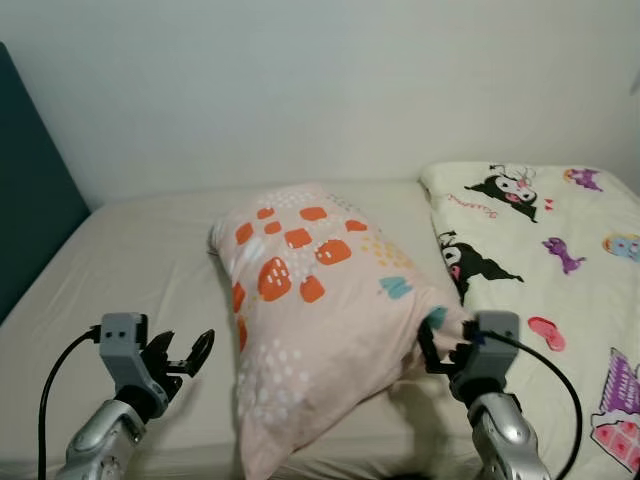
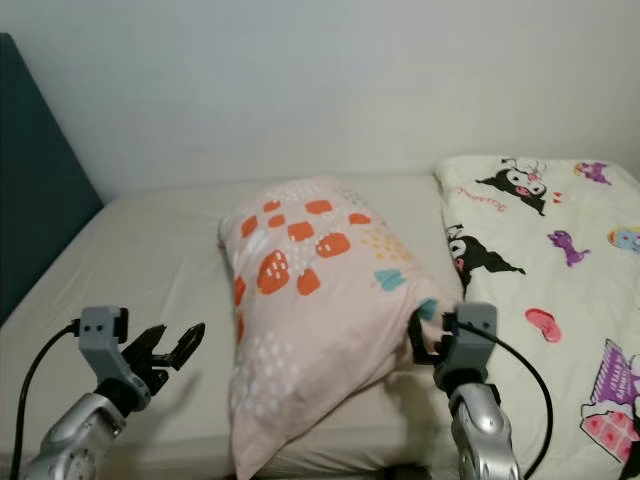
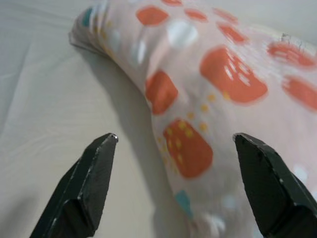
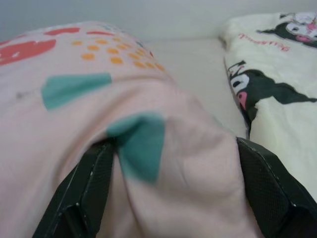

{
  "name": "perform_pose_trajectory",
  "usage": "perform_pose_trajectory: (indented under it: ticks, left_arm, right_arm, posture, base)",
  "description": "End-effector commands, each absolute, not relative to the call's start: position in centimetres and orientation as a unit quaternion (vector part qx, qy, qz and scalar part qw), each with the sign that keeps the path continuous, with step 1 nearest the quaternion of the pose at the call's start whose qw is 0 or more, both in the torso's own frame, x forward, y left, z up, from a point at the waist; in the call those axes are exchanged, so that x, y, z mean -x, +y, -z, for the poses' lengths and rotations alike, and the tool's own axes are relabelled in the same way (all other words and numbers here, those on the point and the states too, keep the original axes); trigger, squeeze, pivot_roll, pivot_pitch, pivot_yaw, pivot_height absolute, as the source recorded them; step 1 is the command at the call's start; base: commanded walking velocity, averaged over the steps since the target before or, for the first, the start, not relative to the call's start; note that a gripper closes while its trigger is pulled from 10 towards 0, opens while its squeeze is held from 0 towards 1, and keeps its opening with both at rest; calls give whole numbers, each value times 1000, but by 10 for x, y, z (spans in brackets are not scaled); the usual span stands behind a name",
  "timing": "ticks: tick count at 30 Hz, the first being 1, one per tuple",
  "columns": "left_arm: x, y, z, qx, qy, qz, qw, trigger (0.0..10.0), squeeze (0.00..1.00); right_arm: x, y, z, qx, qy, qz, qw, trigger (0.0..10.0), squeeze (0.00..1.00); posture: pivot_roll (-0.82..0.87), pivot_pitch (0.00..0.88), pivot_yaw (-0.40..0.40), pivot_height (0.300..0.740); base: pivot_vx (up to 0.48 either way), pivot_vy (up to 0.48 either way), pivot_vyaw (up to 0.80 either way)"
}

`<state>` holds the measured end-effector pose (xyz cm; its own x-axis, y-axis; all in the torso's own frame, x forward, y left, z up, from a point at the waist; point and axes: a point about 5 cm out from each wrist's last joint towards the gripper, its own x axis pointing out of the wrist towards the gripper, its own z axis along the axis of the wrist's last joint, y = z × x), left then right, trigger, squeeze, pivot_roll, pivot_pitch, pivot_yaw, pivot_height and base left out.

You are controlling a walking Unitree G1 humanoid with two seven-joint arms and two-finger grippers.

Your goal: Clean up the room

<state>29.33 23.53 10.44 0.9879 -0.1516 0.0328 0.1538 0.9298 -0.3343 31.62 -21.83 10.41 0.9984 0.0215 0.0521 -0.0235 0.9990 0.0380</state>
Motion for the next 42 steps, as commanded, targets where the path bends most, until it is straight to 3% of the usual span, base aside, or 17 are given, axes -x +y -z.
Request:
perform_pose_trajectory:
  ticks: [1,5,9,12,13,14,21,22,23,24,25,26,27,31,42]
  left_arm:
    - [-295,250,-106,196,2,54,979,10000,1000]
    - [-298,253,-104,219,12,42,975,10000,1000]
    - [-300,250,-101,235,31,27,971,10000,1000]
    - [-298,246,-98,238,47,32,970,10000,1000]
    - [-297,240,-95,240,59,45,968,10000,882]
    - [-296,235,-92,232,73,56,968,10000,16]
    - [-293,225,-86,230,98,80,965,10000,0]
    - [-291,223,-86,235,101,90,962,10000,0]
    - [-290,220,-86,240,106,98,960,10000,0]
    - [-290,220,-86,240,106,98,960,10000,0]
    - [-288,219,-86,244,108,107,958,10000,0]
    - [-288,219,-86,244,108,107,958,10000,0]
    - [-286,218,-86,247,111,114,956,10000,0]
    - [-285,216,-86,248,115,119,954,10000,0]
    - [-287,221,-91,234,103,99,962,10000,0]
  right_arm:
    - [-324,-219,-111,-27,-18,-27,999,10000,1000]
    - [-331,-216,-117,-38,3,-62,997,10000,1000]
    - [-322,-194,-121,-41,37,-148,987,10000,1000]
    - [-318,-186,-125,-52,29,-160,985,10000,1000]
    - [-319,-187,-128,-64,12,-150,987,10000,1000]
    - [-322,-193,-130,-74,2,-133,988,10000,1000]
    - [-331,-217,-134,-55,-10,-90,994,10000,1000]
    - [-333,-229,-135,-37,-10,-80,996,10000,698]
    - [-333,-239,-136,-23,0,-78,997,10000,490]
    - [-333,-239,-136,-23,0,-78,997,10000,490]
    - [-332,-247,-135,-19,12,-79,997,10000,259]
    - [-332,-247,-135,-19,12,-79,997,10000,259]
    - [-331,-255,-134,-29,25,-79,996,10000,12]
    - [-326,-272,-119,-77,69,-80,991,10000,0]
    - [-323,-274,-87,-115,134,-86,980,10000,0]
  posture:
    - [43,165,0,599]
    - [43,171,-7,599]
    - [38,172,-6,599]
    - [35,171,-2,599]
    - [34,171,-1,599]
    - [34,171,-1,599]
    - [33,172,1,599]
    - [35,173,-2,599]
    - [39,173,-5,599]
    - [39,173,-5,599]
    - [40,171,-4,599]
    - [40,171,-4,599]
    - [41,172,-2,599]
    - [43,172,5,599]
    - [63,168,8,599]
  base:
    - [0,0,0]
    - [0,0,0]
    - [0,0,0]
    - [0,0,0]
    - [0,0,0]
    - [0,0,0]
    - [0,0,0]
    - [0,0,0]
    - [0,0,0]
    - [0,0,0]
    - [0,0,0]
    - [0,0,0]
    - [0,0,0]
    - [0,0,0]
    - [0,0,0]
